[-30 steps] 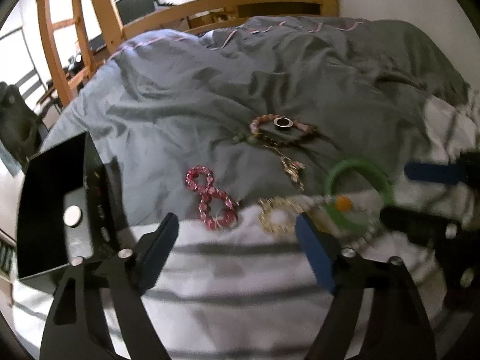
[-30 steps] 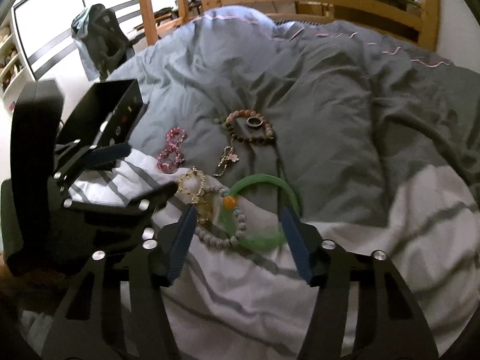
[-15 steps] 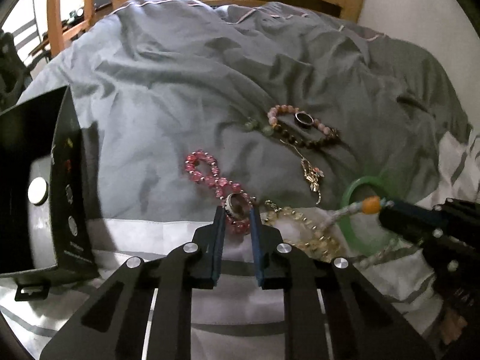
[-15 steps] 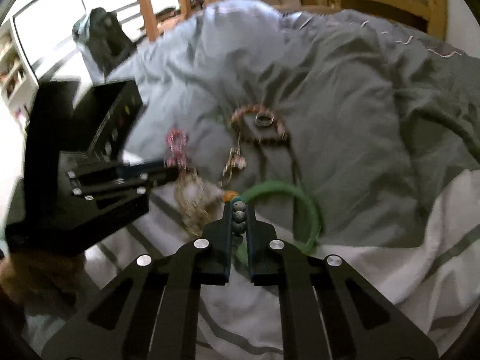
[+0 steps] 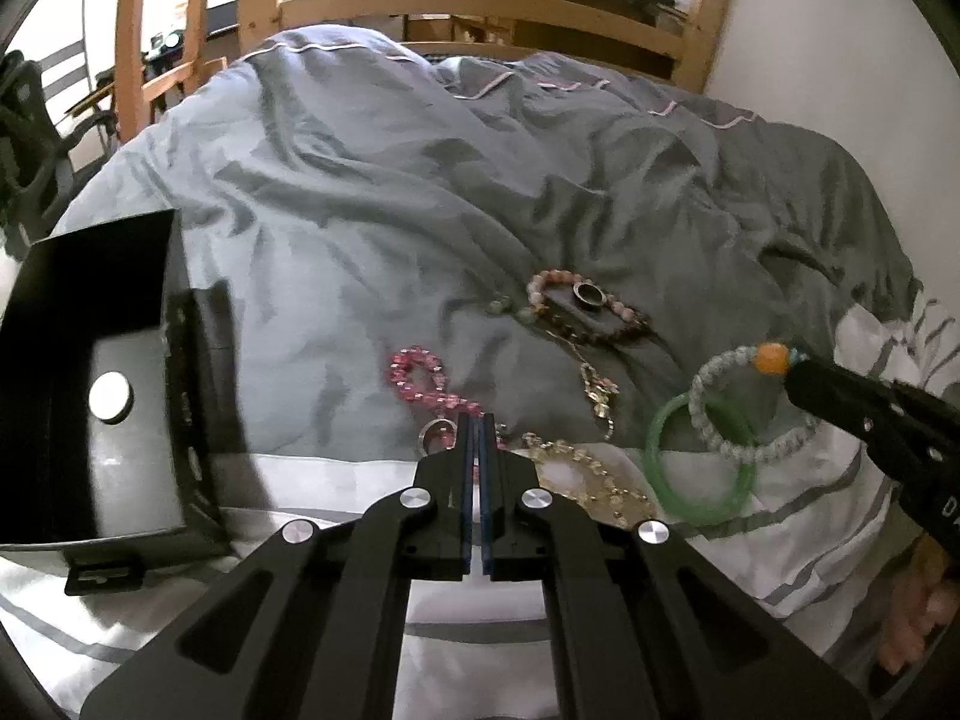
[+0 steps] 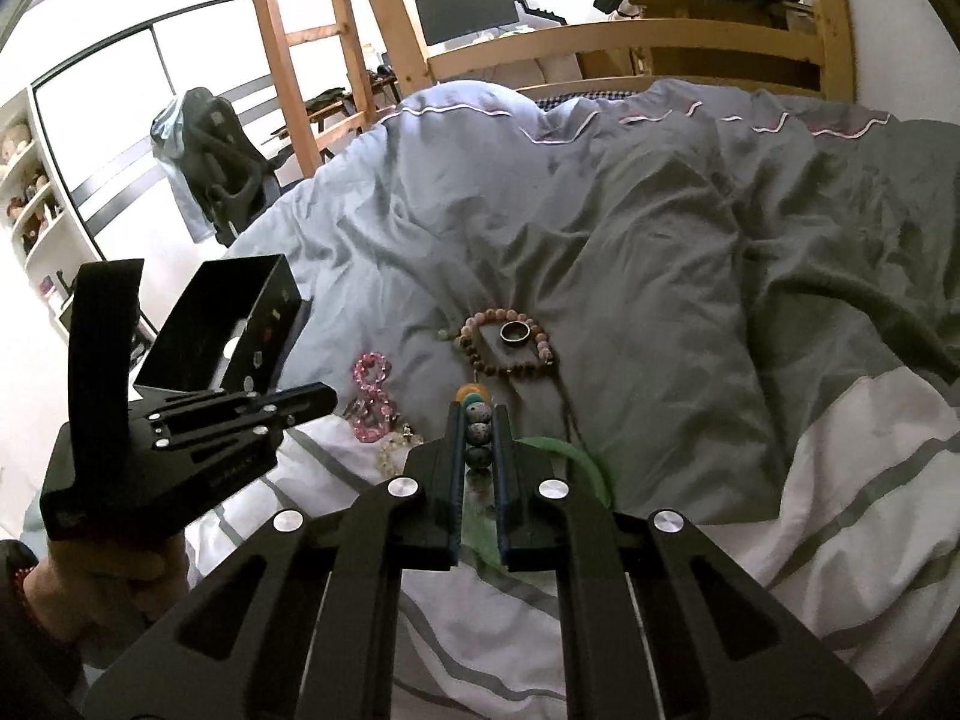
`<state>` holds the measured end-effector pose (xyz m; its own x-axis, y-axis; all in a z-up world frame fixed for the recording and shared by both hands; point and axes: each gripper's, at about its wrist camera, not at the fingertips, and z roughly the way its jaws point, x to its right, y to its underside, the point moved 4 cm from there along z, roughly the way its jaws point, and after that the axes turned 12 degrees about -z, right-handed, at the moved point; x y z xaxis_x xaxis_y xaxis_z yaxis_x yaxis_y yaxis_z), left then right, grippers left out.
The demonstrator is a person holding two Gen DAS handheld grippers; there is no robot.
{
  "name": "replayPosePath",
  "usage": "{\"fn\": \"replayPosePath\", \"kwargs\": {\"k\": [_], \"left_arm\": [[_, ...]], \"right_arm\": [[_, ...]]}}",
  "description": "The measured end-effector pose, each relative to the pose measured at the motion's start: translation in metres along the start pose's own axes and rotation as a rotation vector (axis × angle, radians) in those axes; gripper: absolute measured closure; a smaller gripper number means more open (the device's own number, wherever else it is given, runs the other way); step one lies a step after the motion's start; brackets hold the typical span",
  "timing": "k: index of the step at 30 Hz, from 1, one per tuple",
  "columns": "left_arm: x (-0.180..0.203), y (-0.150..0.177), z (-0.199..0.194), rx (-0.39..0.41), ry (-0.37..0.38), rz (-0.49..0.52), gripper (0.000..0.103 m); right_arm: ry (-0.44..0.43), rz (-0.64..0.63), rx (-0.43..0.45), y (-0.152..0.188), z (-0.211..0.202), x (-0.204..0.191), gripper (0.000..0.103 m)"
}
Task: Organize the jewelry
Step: 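Grasp the silver ring with the left tool while the right tool holds the bracelet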
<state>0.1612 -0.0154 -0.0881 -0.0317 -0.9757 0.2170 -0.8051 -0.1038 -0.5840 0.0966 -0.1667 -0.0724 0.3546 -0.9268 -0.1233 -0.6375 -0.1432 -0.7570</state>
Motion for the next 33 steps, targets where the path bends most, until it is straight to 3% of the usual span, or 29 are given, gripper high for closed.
{"fn": "replayPosePath", "kwargs": {"k": [3, 4, 5, 7, 10, 12, 14, 15, 24, 33], "left_arm": [[-0.006, 0.003, 0.009, -0.032, -0.022, -0.016, 0.096], [-0.006, 0.005, 0.013, -0.037, -0.037, -0.009, 0.081], [-0.006, 0.007, 0.017, -0.039, -0.053, -0.001, 0.054], [-0.003, 0.008, 0.024, -0.017, -0.101, 0.029, 0.035], [-0.002, 0.009, 0.029, -0.022, -0.117, 0.052, 0.039], [-0.004, 0.008, 0.032, -0.034, -0.106, 0.041, 0.057], [-0.007, 0.007, 0.034, -0.047, -0.087, 0.020, 0.083], [-0.009, 0.005, 0.034, -0.044, -0.082, 0.009, 0.085], [-0.006, -0.004, 0.016, 0.037, -0.040, 0.004, 0.085], [-0.001, -0.013, -0.021, 0.096, -0.007, -0.008, 0.085]], "right_arm": [[-0.008, -0.005, -0.016, 0.001, 0.004, -0.002, 0.094], [-0.010, -0.011, -0.023, 0.002, 0.006, -0.004, 0.094], [-0.011, -0.015, -0.029, 0.003, 0.007, -0.006, 0.094], [-0.014, -0.027, -0.038, 0.004, 0.010, -0.008, 0.094], [-0.017, -0.029, -0.039, 0.004, 0.011, -0.009, 0.094], [-0.016, -0.028, -0.038, 0.004, 0.010, -0.009, 0.094], [-0.017, -0.028, -0.039, 0.004, 0.011, -0.009, 0.094], [-0.018, -0.030, -0.041, 0.004, 0.011, -0.010, 0.094], [-0.012, -0.026, -0.027, 0.005, 0.010, -0.009, 0.094], [-0.011, -0.043, 0.062, -0.012, -0.015, -0.015, 0.094]]}}
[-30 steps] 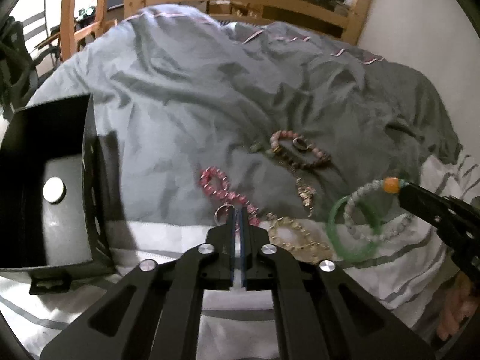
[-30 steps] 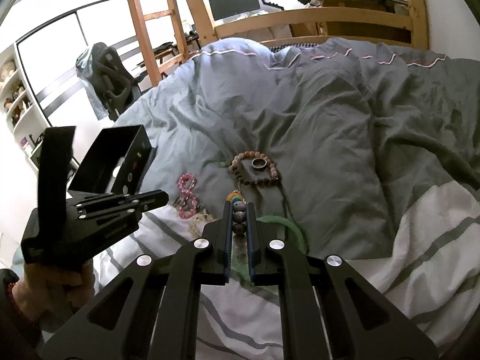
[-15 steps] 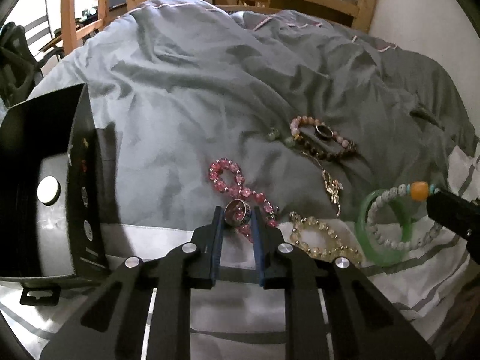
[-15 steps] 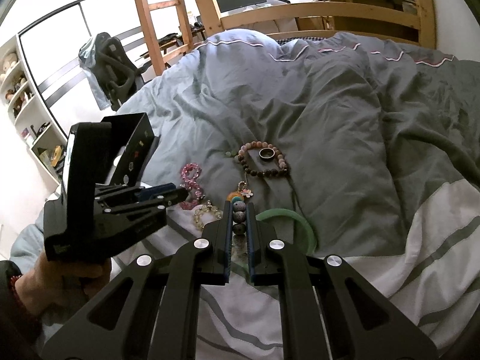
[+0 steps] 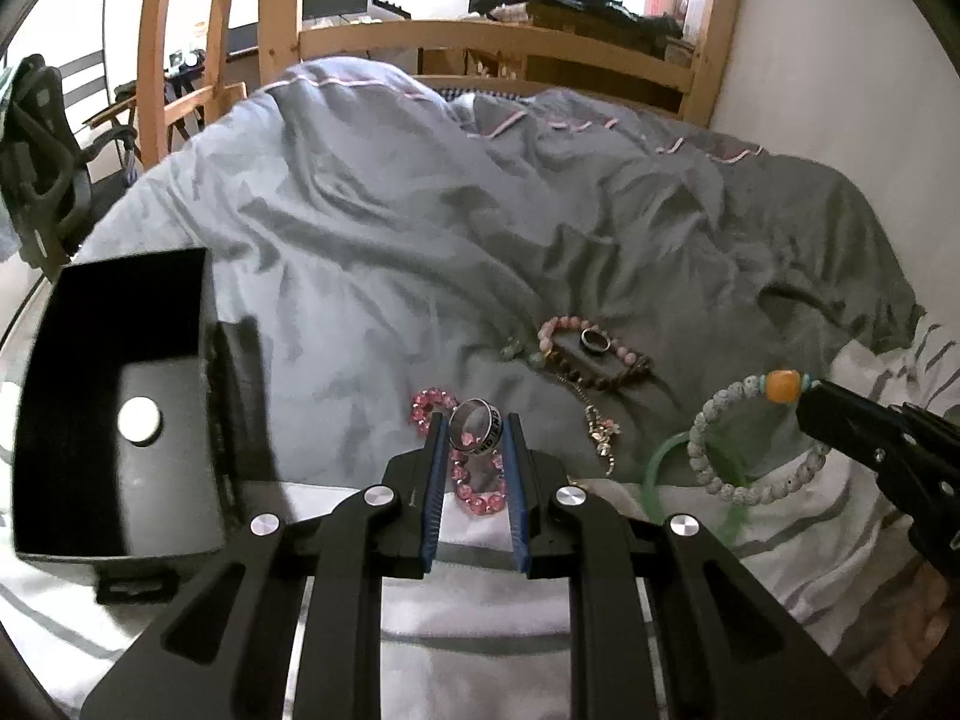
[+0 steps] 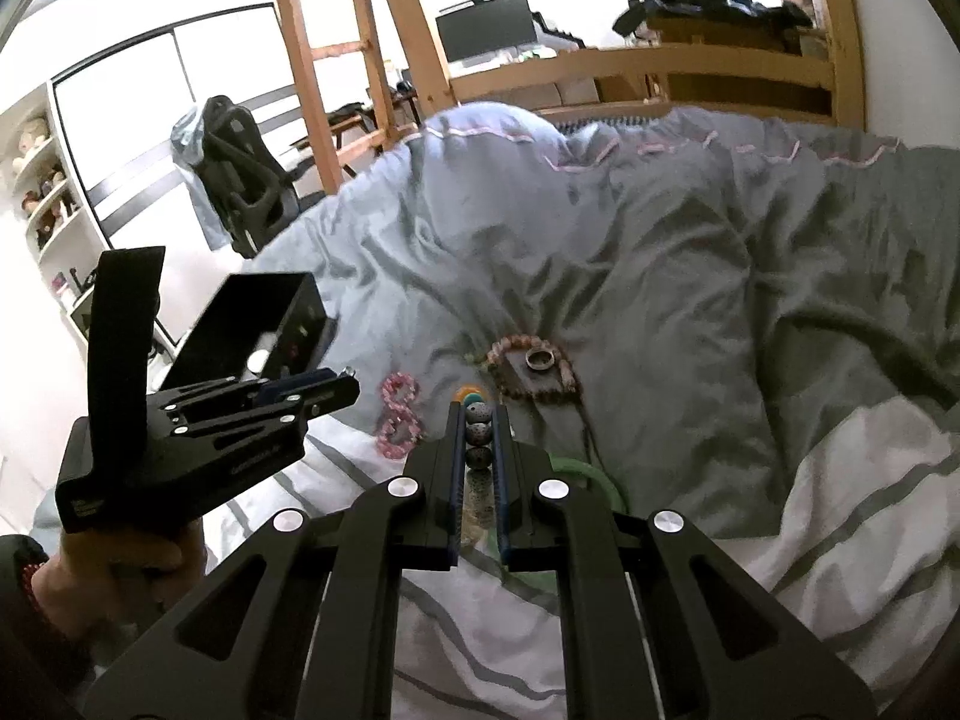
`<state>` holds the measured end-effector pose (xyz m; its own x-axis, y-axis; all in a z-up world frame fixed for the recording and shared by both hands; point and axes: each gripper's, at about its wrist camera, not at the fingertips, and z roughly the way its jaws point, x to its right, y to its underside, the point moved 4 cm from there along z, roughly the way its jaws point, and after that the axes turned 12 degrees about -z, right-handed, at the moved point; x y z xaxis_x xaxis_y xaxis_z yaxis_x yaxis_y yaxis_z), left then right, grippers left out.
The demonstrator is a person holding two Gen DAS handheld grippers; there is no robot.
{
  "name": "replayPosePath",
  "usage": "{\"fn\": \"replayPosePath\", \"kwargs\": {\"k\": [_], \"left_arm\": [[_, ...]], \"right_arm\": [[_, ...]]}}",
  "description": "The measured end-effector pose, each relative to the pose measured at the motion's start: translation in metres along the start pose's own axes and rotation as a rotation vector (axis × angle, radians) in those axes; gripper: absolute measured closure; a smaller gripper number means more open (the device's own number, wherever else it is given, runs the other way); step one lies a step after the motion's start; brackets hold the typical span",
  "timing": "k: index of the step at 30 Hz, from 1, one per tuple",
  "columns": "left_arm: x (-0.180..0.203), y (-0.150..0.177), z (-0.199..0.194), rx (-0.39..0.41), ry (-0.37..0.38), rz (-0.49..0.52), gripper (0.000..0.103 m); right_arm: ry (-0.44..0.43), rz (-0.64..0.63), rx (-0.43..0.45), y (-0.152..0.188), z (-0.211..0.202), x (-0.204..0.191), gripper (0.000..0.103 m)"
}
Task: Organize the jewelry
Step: 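Carry the ring and bracelet over the black box and open both tools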
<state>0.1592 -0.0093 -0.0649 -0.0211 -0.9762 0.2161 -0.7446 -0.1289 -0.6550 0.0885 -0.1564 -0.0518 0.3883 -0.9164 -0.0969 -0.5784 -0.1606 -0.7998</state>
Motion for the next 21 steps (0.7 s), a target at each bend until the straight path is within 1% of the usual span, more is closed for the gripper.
{"fn": "replayPosePath", "kwargs": {"k": [4, 10, 14, 21], "left_arm": [[-0.005, -0.005, -0.023, 0.030, -0.006, -0.012, 0.085], [-0.025, -0.014, -0.057, 0.066, -0.020, -0.051, 0.085], [-0.052, -0.030, -0.075, 0.107, -0.050, -0.096, 0.085], [-0.108, -0.054, -0.087, 0.132, -0.094, -0.203, 0.085]], "right_arm": [[0.004, -0.027, 0.036, -0.013, -0.017, -0.010, 0.094], [0.022, -0.070, 0.060, -0.034, -0.031, -0.032, 0.094], [0.016, -0.099, 0.066, -0.048, -0.028, -0.052, 0.094], [-0.016, -0.150, 0.070, -0.075, -0.011, -0.093, 0.094]]}}
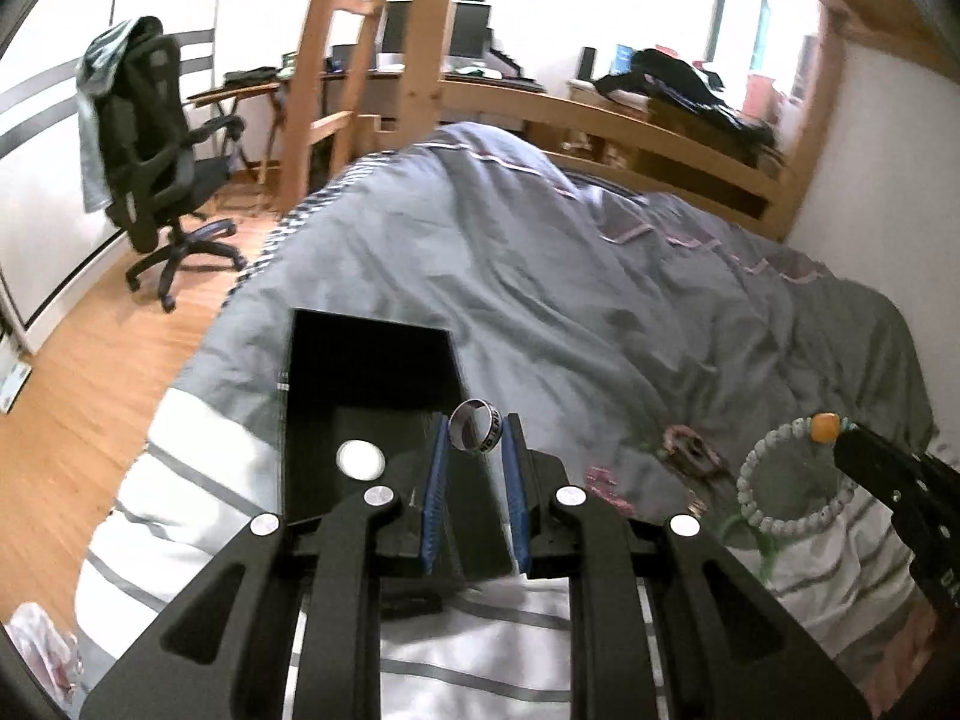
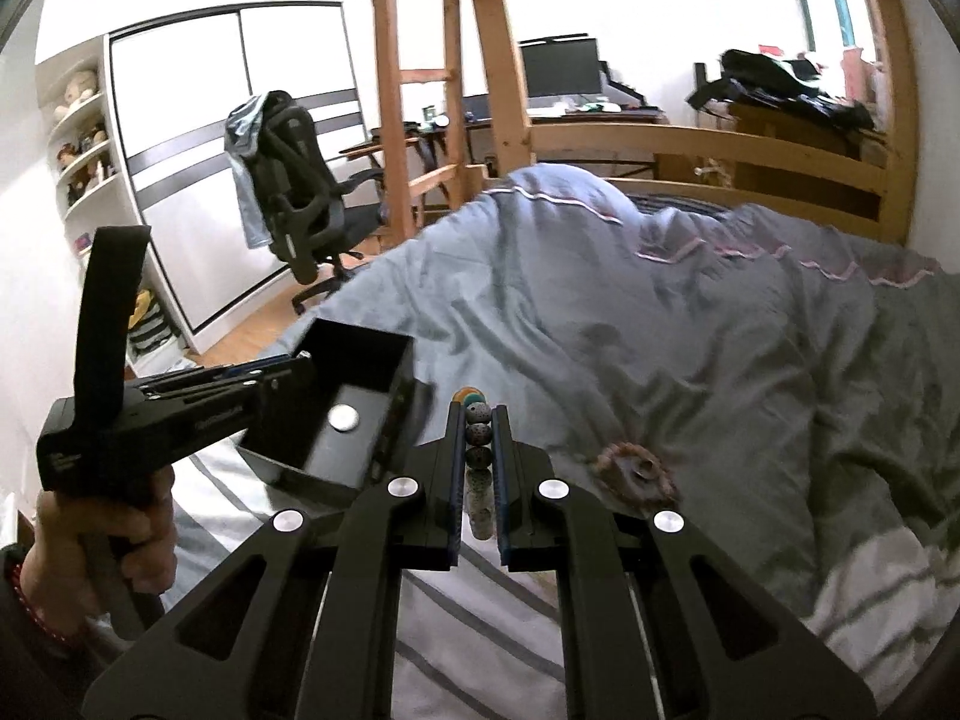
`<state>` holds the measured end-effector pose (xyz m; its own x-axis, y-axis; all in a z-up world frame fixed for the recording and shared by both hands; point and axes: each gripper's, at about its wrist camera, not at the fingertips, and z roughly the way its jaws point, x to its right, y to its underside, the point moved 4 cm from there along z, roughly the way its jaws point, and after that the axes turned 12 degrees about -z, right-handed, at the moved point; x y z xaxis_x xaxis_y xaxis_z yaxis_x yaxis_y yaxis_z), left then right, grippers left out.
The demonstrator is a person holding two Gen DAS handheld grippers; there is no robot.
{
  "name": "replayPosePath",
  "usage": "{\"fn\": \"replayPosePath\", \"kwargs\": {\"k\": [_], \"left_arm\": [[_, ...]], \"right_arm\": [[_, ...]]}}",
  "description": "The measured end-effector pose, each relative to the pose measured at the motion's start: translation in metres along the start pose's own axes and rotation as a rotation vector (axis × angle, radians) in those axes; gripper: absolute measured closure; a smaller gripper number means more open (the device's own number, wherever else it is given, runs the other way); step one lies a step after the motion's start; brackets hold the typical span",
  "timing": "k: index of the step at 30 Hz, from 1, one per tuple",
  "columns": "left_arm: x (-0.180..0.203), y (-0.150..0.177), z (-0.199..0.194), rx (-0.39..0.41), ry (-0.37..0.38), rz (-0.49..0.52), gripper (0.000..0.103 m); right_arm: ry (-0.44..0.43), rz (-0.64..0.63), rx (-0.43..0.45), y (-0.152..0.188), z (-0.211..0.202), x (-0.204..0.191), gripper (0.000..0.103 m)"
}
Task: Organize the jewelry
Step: 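Carry the ring and bracelet over the black box and open both tools, then move both tools back toward the remaining jewelry on the bed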
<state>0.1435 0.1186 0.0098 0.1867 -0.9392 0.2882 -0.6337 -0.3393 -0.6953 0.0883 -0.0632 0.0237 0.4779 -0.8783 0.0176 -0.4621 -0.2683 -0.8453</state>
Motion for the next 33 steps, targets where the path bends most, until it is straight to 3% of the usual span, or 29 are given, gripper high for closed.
{"fn": "replayPosePath", "kwargs": {"k": [9, 22, 25, 26, 27, 29, 31, 32, 33], "left_arm": [[-0.042, -0.012, 0.023, -0.073, -0.007, -0.075, 0.085], [-0.073, -0.014, 0.032, -0.114, -0.018, -0.202, 0.083], [-0.072, -0.016, 0.030, -0.094, -0.018, -0.207, 0.062], [-0.072, -0.016, 0.029, -0.087, -0.018, -0.209, 0.058], [-0.072, -0.017, 0.027, -0.075, -0.016, -0.210, 0.057], [-0.071, -0.018, 0.026, -0.061, -0.009, -0.214, 0.042], [-0.069, -0.020, 0.022, -0.036, 0.005, -0.213, 0.029], [-0.067, -0.021, 0.020, -0.024, 0.009, -0.208, 0.024], [-0.063, -0.021, 0.016, -0.006, 0.015, -0.191, 0.022]], "right_arm": [[-0.085, -0.057, -0.020, -0.029, 0.050, -0.057, 0.094], [-0.171, -0.082, -0.134, -0.011, 0.106, -0.106, 0.091], [-0.172, -0.056, -0.143, -0.009, 0.108, -0.100, 0.062], [-0.170, -0.044, -0.132, -0.009, 0.105, -0.096, 0.047], [-0.165, -0.031, -0.116, -0.010, 0.101, -0.091, 0.039], [-0.132, -0.017, -0.090, -0.013, 0.091, -0.079, 0.033], [-0.094, -0.002, -0.072, -0.016, 0.079, -0.063, 0.019], [-0.067, 0.006, -0.065, -0.017, 0.072, -0.054, 0.009], [-0.033, 0.008, -0.053, -0.018, 0.062, -0.043, 0.008]]}}
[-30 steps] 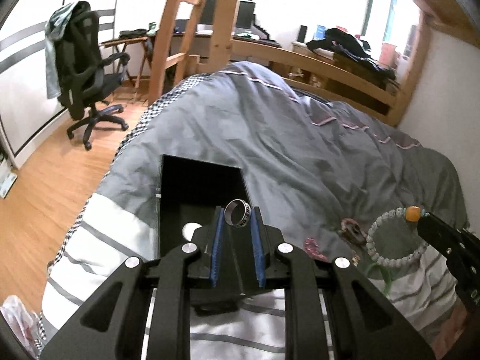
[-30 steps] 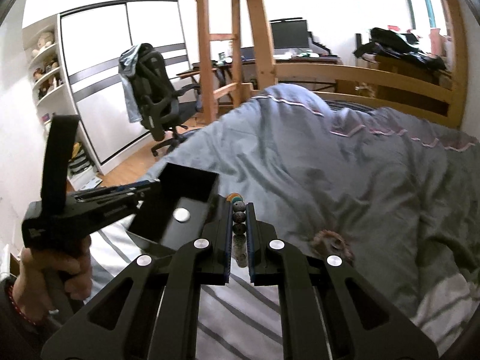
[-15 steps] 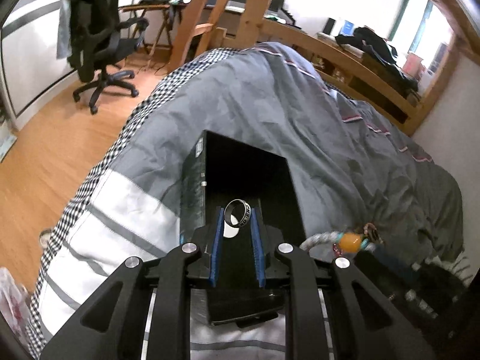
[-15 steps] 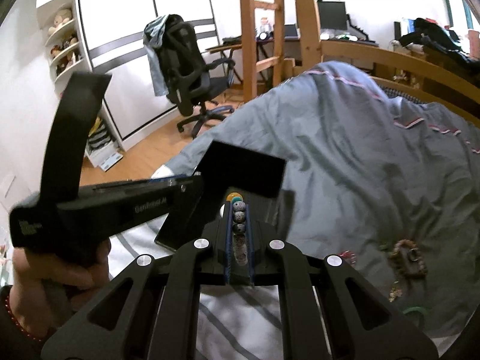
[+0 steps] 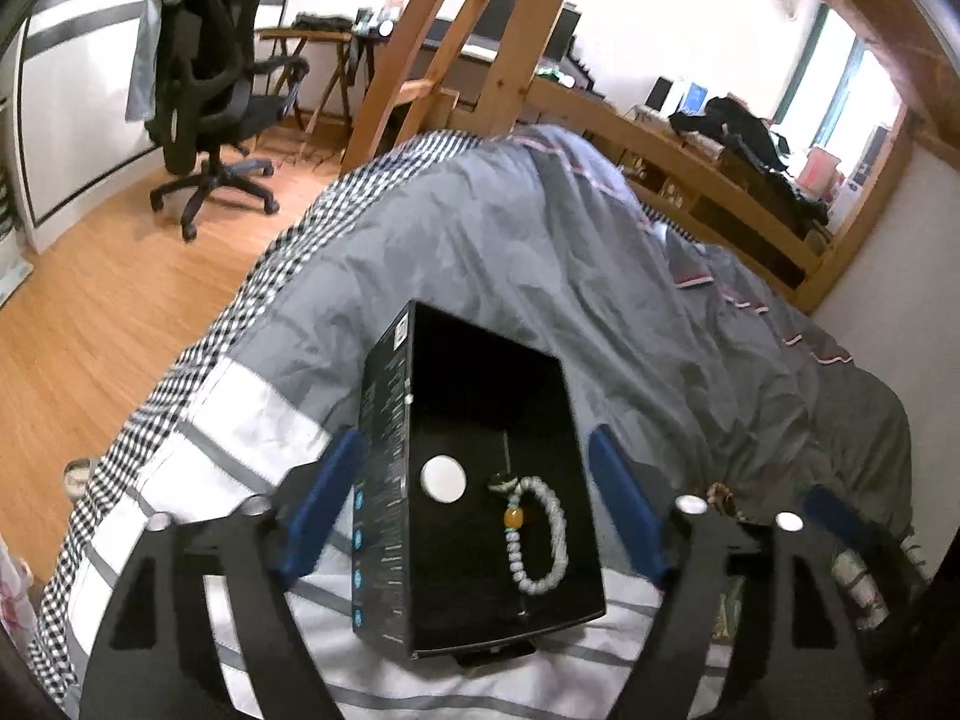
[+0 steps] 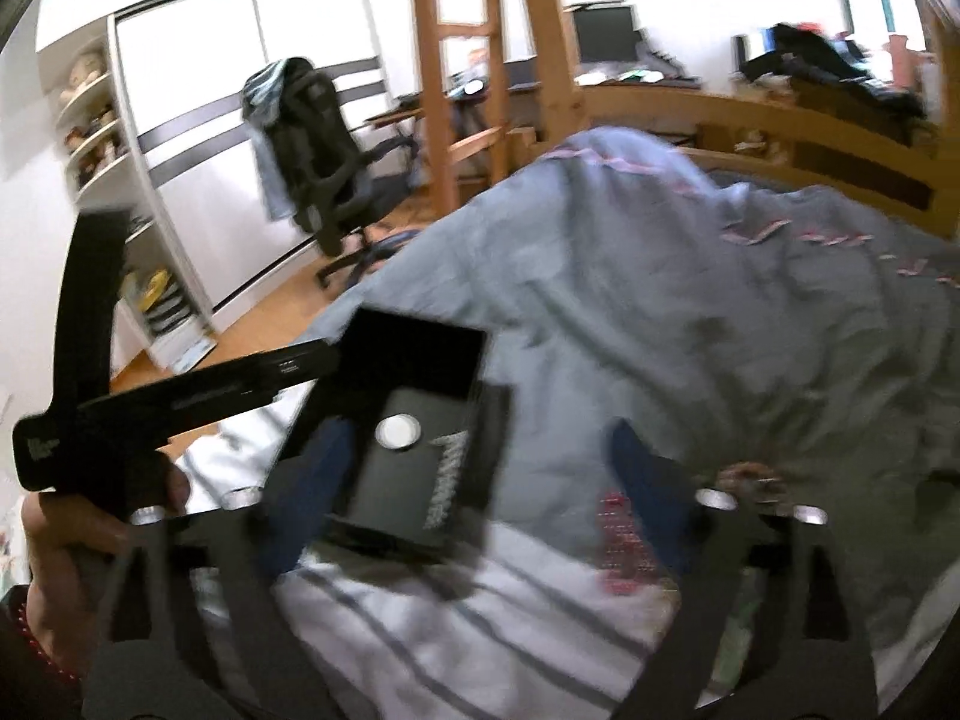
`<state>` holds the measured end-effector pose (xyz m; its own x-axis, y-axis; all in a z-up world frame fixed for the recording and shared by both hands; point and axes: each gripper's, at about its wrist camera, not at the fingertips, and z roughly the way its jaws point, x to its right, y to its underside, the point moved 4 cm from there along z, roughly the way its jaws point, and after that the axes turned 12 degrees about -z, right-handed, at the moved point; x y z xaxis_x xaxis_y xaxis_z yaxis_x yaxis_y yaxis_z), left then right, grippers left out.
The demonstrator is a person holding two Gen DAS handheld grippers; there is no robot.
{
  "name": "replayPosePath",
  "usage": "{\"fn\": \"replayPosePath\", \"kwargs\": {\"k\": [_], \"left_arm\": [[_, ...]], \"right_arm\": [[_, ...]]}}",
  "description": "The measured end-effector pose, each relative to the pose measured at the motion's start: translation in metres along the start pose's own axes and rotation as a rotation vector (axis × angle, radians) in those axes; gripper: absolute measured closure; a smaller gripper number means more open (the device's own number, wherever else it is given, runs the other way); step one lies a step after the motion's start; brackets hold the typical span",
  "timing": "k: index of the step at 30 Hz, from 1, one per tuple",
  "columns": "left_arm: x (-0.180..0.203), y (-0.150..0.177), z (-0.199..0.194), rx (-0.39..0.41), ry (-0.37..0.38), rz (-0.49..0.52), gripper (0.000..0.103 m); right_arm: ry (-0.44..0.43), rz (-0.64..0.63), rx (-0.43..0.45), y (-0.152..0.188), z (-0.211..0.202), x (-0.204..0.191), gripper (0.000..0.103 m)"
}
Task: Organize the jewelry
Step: 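Move both tools back toward the remaining jewelry on the bed, then grasp the green jade bangle with the right tool while the left tool grasps the pink beaded bracelet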
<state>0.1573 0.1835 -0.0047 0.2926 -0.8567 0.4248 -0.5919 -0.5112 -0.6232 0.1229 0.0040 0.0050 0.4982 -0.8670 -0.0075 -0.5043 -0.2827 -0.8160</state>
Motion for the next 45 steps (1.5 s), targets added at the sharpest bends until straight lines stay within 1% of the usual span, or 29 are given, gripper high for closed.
{"fn": "replayPosePath", "kwargs": {"k": [2, 4, 5, 7, 12, 14, 18, 23, 26, 31, 33, 35, 37, 39, 41, 44, 45], "left_arm": [[0.008, 0.002, -0.003, 0.016, 0.010, 0.027, 0.014], [0.021, 0.007, -0.005, 0.034, 0.026, 0.073, 0.012], [0.026, 0.009, -0.005, 0.036, 0.032, 0.089, 0.010], [0.041, 0.017, -0.007, 0.041, 0.052, 0.136, 0.009], [0.074, 0.043, -0.005, 0.029, 0.099, 0.230, 0.008], [0.089, 0.057, -0.001, 0.012, 0.111, 0.270, 0.008], [0.107, 0.082, 0.009, -0.027, 0.118, 0.334, 0.008], [0.121, 0.108, 0.024, -0.079, 0.122, 0.388, 0.008], [0.128, 0.121, 0.034, -0.101, 0.111, 0.424, 0.008], [0.131, 0.133, 0.053, -0.140, 0.091, 0.449, 0.008], [0.133, 0.139, 0.063, -0.158, 0.074, 0.464, 0.008], [0.133, 0.144, 0.072, -0.176, 0.061, 0.479, 0.008], [0.135, 0.149, 0.083, -0.193, 0.031, 0.504, 0.008], [0.133, 0.154, 0.092, -0.210, 0.001, 0.523, 0.009], [0.133, 0.156, 0.099, -0.225, -0.010, 0.523, 0.009], [0.135, 0.156, 0.104, -0.218, -0.022, 0.530, 0.009], [0.135, 0.156, 0.106, -0.217, -0.031, 0.534, 0.009]], "right_arm": [[0.045, -0.008, -0.004, 0.001, -0.013, 0.016, 0.007], [0.089, -0.024, -0.018, 0.005, -0.027, 0.031, 0.004], [0.110, -0.027, -0.021, 0.007, -0.034, 0.039, 0.004], [0.150, -0.025, -0.032, 0.015, -0.049, 0.056, 0.004], [0.216, 0.004, -0.064, 0.036, -0.071, 0.091, 0.004], [0.233, 0.019, -0.073, 0.046, -0.078, 0.099, 0.004], [0.229, 0.036, -0.076, 0.067, -0.086, 0.108, 0.004], [0.223, 0.042, -0.104, 0.094, -0.080, 0.114, 0.004], [0.220, 0.045, -0.125, 0.107, -0.072, 0.118, 0.004], [0.185, 0.101, -0.179, 0.134, -0.051, 0.126, 0.004], [0.171, 0.122, -0.211, 0.142, -0.039, 0.128, 0.004], [0.175, 0.129, -0.235, 0.146, -0.030, 0.129, 0.004], [0.184, 0.135, -0.260, 0.150, -0.020, 0.132, 0.004], [0.172, 0.151, -0.284, 0.155, -0.010, 0.134, 0.004], [0.166, 0.164, -0.320, 0.161, 0.000, 0.136, 0.004], [0.168, 0.159, -0.356, 0.169, 0.010, 0.136, 0.004], [0.168, 0.152, -0.365, 0.170, 0.013, 0.135, 0.006]]}}
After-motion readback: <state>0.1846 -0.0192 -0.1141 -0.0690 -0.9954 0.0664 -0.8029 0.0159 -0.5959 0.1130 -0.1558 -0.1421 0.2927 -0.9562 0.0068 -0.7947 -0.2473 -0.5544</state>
